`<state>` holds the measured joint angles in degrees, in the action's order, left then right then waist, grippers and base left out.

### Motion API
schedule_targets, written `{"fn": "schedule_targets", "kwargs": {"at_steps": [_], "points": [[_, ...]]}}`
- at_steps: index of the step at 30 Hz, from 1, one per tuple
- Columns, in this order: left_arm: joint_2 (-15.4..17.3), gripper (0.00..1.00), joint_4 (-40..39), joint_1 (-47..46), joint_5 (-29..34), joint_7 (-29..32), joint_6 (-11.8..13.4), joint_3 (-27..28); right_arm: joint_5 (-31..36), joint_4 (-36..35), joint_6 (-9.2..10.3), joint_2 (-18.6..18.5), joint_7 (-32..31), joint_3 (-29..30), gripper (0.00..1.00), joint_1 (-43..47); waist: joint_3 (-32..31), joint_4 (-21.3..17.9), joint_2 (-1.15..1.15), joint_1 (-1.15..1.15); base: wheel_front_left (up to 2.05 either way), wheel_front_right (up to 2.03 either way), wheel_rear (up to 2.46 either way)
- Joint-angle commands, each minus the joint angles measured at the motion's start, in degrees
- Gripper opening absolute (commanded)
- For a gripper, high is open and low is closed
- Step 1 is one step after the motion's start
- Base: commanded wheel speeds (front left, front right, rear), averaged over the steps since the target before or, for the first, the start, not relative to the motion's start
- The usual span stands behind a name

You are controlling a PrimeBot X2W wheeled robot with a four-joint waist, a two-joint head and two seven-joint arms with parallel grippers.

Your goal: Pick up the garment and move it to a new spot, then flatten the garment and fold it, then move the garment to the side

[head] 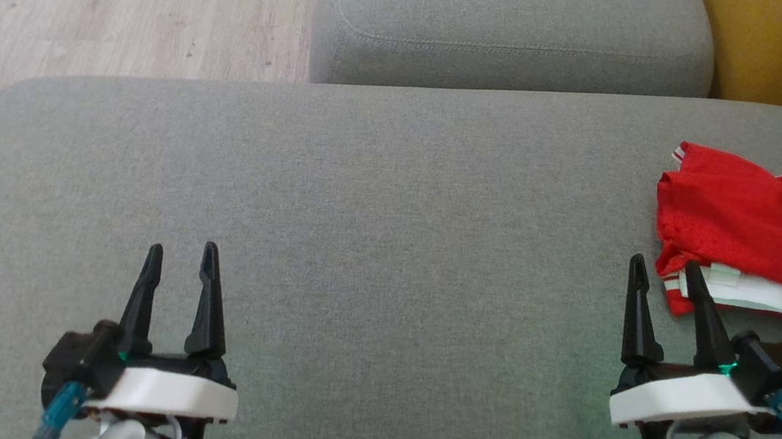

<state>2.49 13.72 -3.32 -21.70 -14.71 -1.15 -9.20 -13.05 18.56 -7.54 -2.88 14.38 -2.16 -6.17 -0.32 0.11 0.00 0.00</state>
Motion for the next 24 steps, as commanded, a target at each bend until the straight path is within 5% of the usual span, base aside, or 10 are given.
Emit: {"fn": "schedule_targets", "kwargs": {"at_steps": [1,10,11,24], "points": [[0.39,1.00,-1.77,-1.39,-0.40,-0.29,0.10,2.03,0.02,-1.84,0.05,0.00,0.62,-1.66,1.00,-1.18,-0.07,0.00,0.00,0.00,0.00,0.00,0.00],[0.39,1.00,-1.52,-1.44,-1.06,-0.29,0.40,2.19,-0.40,-1.74,0.05,0.00,0.62,-2.14,1.00,-1.18,-0.24,-0.09,0.00,0.00,0.00,0.00,0.00],[0.00,0.00,0.23,0.28,-0.99,0.01,0.14,0.07,-0.09,0.08,0.01,0.00,-0.01,-0.70,0.00,0.01,-0.24,-0.10,0.00,0.00,0.00,0.00,0.00],[-0.03,0.00,2.60,0.70,-6.75,1.79,-0.39,1.22,-6.63,1.95,0.01,0.04,-1.79,-0.08,0.00,0.80,-0.19,-0.10,0.00,0.00,0.00,0.00,0.00]]}}
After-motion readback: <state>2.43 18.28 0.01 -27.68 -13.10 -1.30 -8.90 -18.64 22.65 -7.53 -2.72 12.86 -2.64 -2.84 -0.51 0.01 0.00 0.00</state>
